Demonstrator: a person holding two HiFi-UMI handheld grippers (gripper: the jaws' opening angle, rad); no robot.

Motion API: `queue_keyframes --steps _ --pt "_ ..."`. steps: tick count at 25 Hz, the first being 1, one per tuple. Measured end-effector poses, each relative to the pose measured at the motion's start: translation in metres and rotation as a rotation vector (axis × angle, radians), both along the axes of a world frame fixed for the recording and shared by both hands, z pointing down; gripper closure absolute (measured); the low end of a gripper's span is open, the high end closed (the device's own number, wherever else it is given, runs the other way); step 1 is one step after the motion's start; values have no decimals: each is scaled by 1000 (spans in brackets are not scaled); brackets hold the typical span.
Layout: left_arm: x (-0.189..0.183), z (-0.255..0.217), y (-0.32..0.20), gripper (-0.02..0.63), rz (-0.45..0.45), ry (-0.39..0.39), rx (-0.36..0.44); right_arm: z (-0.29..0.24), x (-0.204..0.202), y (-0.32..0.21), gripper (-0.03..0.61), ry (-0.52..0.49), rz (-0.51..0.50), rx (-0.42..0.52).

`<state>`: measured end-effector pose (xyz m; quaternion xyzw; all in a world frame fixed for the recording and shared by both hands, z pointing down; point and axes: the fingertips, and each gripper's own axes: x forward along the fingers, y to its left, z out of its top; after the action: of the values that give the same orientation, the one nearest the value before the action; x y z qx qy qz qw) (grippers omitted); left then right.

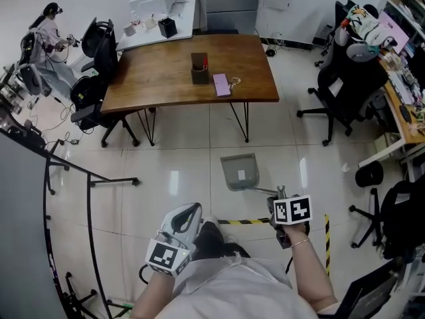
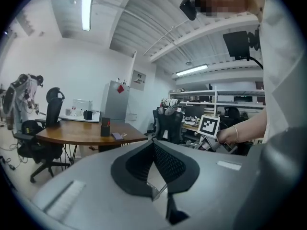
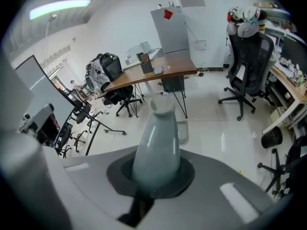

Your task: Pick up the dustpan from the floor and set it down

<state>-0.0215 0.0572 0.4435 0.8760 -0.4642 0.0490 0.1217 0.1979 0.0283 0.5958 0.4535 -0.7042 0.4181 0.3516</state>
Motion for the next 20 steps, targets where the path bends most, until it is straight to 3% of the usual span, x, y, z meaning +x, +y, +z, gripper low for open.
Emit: queue_keyframes --steps 8,15,20 --pt "2 7 51 600 1 -11 10 10 12 64 578 4 -22 -25" --pt "-12 7 65 600 -13 -15 -8 12 17 86 578 -12 18 -43" --pt "-16 -3 61 600 -8 9 38 6 11 86 578 -27 35 -32"
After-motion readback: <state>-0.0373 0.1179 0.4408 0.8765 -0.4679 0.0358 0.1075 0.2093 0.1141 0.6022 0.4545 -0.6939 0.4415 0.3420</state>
